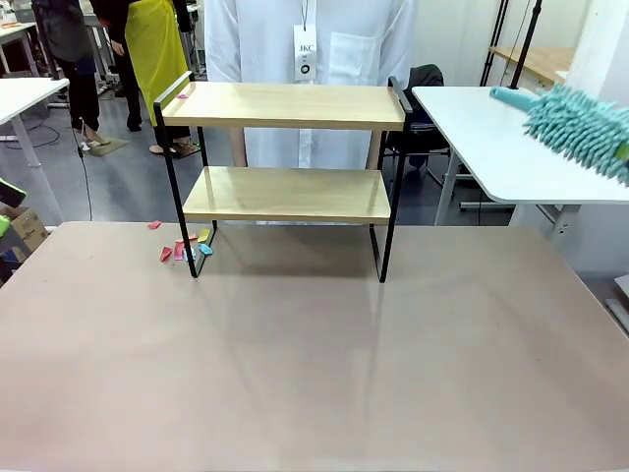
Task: Clean the shelf.
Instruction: Hand the Duster back to the human.
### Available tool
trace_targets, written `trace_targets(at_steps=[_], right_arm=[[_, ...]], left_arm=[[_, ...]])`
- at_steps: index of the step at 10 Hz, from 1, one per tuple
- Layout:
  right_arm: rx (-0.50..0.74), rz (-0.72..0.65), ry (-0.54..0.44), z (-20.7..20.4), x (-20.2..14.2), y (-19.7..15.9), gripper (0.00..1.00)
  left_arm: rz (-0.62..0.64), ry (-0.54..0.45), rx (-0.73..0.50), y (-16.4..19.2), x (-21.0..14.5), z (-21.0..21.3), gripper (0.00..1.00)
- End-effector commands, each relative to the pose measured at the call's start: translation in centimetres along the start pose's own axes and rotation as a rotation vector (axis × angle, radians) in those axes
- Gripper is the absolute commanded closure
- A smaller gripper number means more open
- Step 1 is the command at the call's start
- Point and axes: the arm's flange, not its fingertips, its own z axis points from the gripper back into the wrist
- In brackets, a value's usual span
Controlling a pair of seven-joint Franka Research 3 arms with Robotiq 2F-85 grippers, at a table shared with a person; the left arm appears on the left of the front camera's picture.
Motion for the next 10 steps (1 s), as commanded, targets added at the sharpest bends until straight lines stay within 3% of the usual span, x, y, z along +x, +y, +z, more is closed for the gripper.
trace_targets(at_steps=[1, 4, 5, 10], right_arm=[[-0.045, 0.015, 0.017, 3.5, -5.9, 2.3, 0.83], [-0.033, 0.052, -0.001, 3.3, -6.8, 2.8, 0.83], [-0.016, -0.021, 0.054, -1.1, -3.7, -0.6, 0.83], [-0.016, -0.021, 0.054, -1.1, -3.7, -0.6, 0.83]], left_arm=[[-0.011, -0.011, -0.008, -0.1, 0.0, 0.1, 0.0], [-0.011, -0.011, -0.008, -0.1, 0.0, 0.1, 0.0], [-0.011, -0.011, -0.008, -0.1, 0.0, 0.1, 0.0], [-0.011, -0.011, -0.008, -0.1, 0.0, 0.1, 0.0]])
